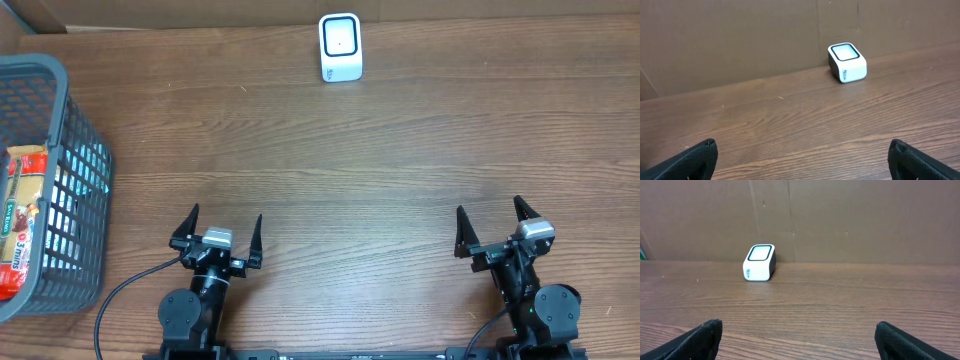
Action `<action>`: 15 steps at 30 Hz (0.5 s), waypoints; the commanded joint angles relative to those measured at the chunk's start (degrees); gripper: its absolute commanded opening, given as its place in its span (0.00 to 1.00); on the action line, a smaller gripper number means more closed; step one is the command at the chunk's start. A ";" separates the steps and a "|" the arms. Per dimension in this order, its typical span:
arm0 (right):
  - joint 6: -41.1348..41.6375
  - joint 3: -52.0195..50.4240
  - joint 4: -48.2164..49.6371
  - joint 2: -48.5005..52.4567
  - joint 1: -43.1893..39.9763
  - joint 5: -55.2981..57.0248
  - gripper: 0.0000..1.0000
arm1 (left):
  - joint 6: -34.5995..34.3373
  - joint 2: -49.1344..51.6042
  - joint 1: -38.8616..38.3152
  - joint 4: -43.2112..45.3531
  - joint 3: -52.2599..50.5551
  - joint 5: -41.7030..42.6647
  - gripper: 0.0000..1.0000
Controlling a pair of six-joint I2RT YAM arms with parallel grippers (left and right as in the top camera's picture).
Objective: Scan the item barcode
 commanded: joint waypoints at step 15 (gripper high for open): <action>0.17 -0.61 0.22 -0.68 0.22 0.37 1.00 | -2.25 -0.63 -0.37 -1.97 4.09 0.44 1.00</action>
